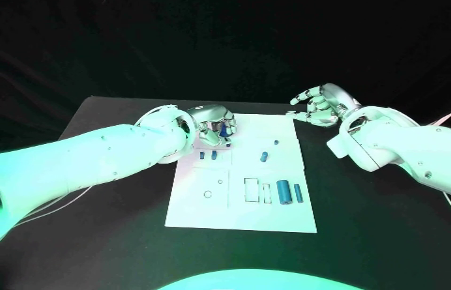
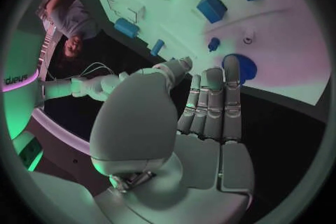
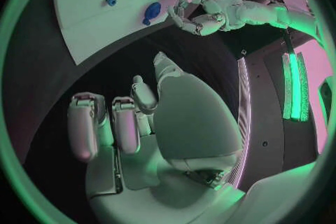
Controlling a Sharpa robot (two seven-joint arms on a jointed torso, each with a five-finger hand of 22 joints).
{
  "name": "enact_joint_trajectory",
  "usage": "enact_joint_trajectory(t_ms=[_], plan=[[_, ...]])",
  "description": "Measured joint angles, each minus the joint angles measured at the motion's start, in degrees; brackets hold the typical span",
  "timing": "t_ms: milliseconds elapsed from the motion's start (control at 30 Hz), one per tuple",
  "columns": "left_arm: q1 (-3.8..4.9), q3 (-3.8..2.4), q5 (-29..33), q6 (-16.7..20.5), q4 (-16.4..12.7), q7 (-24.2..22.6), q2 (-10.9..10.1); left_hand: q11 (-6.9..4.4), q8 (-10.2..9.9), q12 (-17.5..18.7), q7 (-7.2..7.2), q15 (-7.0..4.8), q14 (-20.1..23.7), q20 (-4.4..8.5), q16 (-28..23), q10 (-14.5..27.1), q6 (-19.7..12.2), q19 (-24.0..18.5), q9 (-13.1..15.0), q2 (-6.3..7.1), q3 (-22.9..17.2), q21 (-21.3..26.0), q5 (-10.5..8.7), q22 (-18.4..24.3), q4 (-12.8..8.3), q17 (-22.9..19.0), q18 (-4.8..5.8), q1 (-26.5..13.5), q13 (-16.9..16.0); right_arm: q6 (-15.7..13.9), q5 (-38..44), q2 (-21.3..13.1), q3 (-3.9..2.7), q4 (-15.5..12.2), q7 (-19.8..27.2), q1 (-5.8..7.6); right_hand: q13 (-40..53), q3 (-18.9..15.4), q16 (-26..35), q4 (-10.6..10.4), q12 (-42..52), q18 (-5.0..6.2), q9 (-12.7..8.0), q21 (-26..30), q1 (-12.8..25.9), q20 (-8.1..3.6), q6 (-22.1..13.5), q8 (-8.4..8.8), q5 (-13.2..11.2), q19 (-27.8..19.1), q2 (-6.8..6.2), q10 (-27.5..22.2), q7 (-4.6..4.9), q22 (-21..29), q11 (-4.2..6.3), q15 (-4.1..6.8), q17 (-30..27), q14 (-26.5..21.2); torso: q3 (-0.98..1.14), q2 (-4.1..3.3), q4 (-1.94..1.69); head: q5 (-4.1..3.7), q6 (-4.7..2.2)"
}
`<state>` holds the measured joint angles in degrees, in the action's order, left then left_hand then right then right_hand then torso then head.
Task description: Assemble the parts on the task board
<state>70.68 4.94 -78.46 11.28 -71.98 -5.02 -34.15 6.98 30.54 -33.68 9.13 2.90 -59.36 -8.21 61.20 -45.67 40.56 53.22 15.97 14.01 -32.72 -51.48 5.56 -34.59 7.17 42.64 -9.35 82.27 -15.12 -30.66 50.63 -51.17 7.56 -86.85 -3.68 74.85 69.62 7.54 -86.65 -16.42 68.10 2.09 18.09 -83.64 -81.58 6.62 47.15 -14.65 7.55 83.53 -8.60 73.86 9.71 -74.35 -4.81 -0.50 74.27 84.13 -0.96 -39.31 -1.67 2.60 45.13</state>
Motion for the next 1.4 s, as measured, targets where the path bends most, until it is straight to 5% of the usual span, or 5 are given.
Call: enact_joint_trajectory(t_ms=[133, 200, 700, 1400], plan=[[-0.13, 0.1, -2.6, -1.6, 1.6, 0.6, 1.3, 0.01, -1.3, 1.3, 0.27, 0.51, -0.6, -0.01, 2.3, 0.0, 1.2, 0.0, -0.5, 0.44, 0.6, -0.7, 0.0, -0.7, -0.6, -0.1, -0.04, -0.4, 1.4, -0.1, 0.2, 0.1, 0.0, 0.0, 0.1, -0.03, -0.3, 0.0, 0.0, 0.0, 0.0, 0.01, 0.0, 0.0, 0.0, -0.21, 0.0, 0.0, 0.0, 0.2, 0.0, -0.6, 0.0, 0.0, -0.39, 0.0, 0.0, 0.0, 0.05, -0.03, 0.03, -0.02, -0.02], [-0.14, 0.13, -3.4, -2.2, 2.3, 1.0, 1.8, 0.01, -1.3, 1.3, 0.38, 0.66, -1.5, -0.01, 3.4, 0.0, 1.9, 0.0, -0.8, 0.44, 0.8, -1.3, 0.0, -0.9, -0.8, -0.1, -1.32, -0.4, 1.7, -0.1, 0.2, 0.1, 0.01, 0.0, 0.1, -0.04, -0.5, 0.0, 0.0, 0.0, -0.7, 0.01, 0.0, 0.0, 0.0, -0.19, -0.3, 0.0, 0.0, 0.2, 0.0, -0.9, -0.27, 0.0, -0.14, 0.0, 0.0, 0.0, 0.06, -0.04, 0.03, -0.07, -0.02], [-0.18, 0.2, -6.5, -5.1, 4.5, 3.5, 3.7, 0.68, -3.2, 2.7, 0.47, 0.68, -4.0, -0.01, 8.5, -0.7, 4.2, 0.0, -1.7, 0.43, 0.8, -3.3, 0.0, -2.3, -0.8, 3.1, -1.32, -0.4, 3.4, -0.2, 0.4, 0.2, 0.02, 0.0, 0.2, -0.05, -1.0, 0.0, 0.0, 0.0, -0.7, 0.01, 0.0, 0.0, 0.0, -0.19, -0.5, 0.0, 0.0, 0.2, 0.0, -1.8, -0.12, 0.0, -0.01, 0.0, 0.0, 0.0, 0.07, 0.01, -0.04, -0.37, 0.16], [-0.25, 0.36, -6.8, -6.2, 7.2, 3.7, 5.8, -0.32, -4.6, 4.1, -0.37, -0.06, -6.4, 0.01, 12.5, -5.6, 8.3, 0.0, -1.9, -0.16, -2.0, -7.1, 0.0, -4.9, -3.5, 5.8, -1.32, 0.1, 5.1, -0.1, 0.6, 0.5, 0.01, 0.0, 0.1, -0.06, -1.0, 0.0, 0.0, 0.0, -0.7, 0.01, 0.0, 0.8, 0.0, -0.19, -0.5, -0.01, 0.0, 0.2, 0.0, -1.8, -0.12, 0.0, 0.0, 0.0, 0.0, 0.0, 0.03, 0.04, -0.08, -0.62, 0.57]])
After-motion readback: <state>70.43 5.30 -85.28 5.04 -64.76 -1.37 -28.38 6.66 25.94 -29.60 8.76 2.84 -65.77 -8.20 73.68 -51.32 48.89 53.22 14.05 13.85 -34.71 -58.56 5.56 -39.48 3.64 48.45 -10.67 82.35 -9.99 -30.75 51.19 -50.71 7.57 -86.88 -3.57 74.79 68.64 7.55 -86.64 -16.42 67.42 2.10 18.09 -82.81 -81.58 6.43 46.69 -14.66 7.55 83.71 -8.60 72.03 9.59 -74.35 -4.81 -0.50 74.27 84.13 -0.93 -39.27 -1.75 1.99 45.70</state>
